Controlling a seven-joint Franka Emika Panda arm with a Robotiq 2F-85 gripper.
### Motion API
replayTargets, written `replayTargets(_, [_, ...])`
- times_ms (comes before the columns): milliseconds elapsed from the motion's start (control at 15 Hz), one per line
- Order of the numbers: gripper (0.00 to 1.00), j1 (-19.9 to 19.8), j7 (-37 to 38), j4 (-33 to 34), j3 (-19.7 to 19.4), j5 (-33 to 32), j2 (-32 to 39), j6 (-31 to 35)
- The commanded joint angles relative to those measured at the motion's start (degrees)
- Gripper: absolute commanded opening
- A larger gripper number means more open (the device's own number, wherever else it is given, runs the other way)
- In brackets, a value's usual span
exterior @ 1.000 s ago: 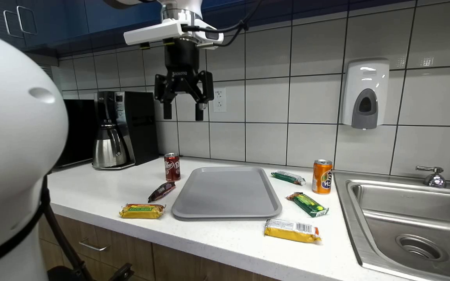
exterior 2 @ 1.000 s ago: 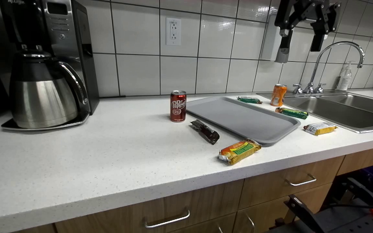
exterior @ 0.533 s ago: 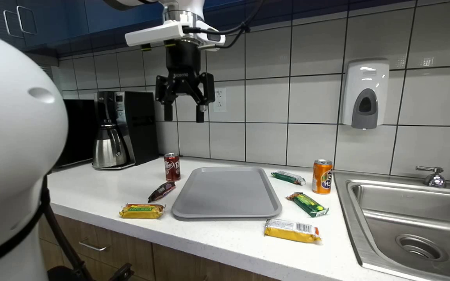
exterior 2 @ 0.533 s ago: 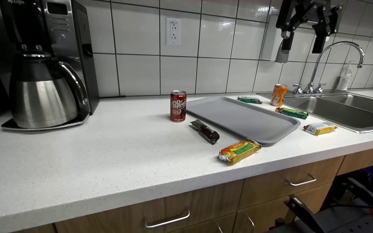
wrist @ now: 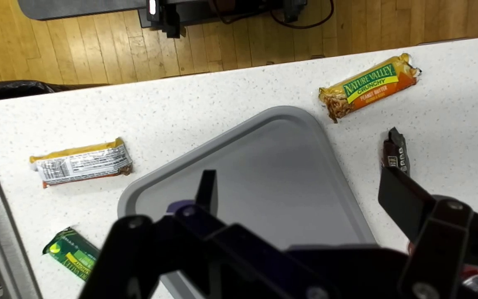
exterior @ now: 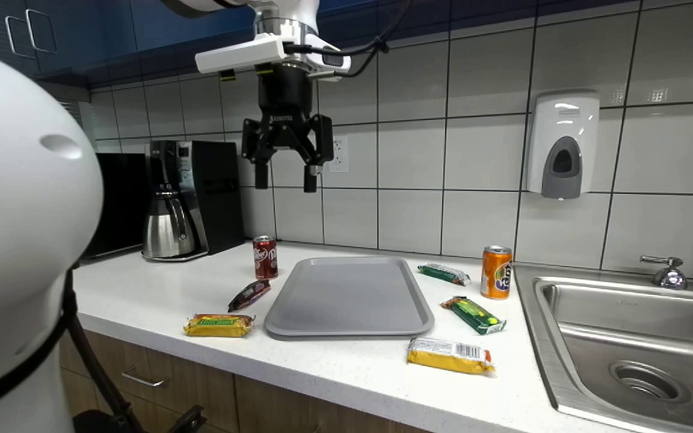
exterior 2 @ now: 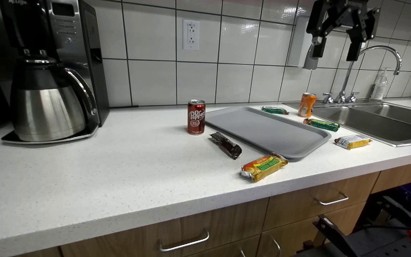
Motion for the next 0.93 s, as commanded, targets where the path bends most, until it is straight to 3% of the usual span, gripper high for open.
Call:
replayTargets(0, [1.00, -1.34, 0.46, -0.62, 0.13, -0.55, -0.32, 0.19])
replayTargets(867, [1.00, 0.47, 0.44, -3.96, 1.95, 0.13, 2.02, 2.35])
